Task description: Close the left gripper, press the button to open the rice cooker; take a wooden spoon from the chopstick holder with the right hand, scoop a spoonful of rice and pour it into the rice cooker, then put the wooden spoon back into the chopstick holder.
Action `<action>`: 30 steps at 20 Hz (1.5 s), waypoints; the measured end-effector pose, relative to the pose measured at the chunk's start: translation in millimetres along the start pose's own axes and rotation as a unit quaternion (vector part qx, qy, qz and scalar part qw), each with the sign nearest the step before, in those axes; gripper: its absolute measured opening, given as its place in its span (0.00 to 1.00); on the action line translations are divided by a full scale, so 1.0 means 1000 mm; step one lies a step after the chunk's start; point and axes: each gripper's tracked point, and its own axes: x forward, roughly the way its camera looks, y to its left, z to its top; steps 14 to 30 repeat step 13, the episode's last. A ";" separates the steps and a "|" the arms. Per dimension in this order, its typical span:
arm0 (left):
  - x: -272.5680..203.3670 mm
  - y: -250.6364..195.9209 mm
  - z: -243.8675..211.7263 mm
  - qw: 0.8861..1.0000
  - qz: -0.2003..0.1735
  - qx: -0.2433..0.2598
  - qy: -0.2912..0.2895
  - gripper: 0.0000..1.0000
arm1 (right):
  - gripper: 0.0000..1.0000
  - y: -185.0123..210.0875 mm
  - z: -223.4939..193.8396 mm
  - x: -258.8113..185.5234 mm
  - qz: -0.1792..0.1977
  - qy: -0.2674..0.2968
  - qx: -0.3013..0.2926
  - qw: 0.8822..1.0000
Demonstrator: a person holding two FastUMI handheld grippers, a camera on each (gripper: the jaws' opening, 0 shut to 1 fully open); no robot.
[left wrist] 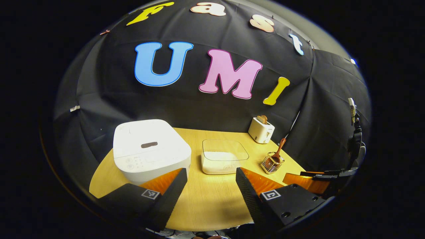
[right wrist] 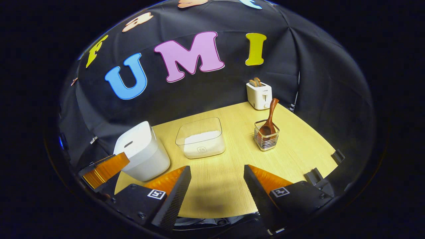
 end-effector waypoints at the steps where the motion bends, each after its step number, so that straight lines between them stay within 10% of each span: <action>1: 0.000 -0.001 0.000 1.000 -0.001 0.002 -0.001 0.95 | 0.99 0.000 -0.001 0.000 0.000 0.000 0.001 1.000; 30: 0.002 0.016 0.013 0.998 0.027 0.046 -0.020 0.95 | 0.99 0.002 0.025 0.017 0.013 -0.037 -0.039 0.998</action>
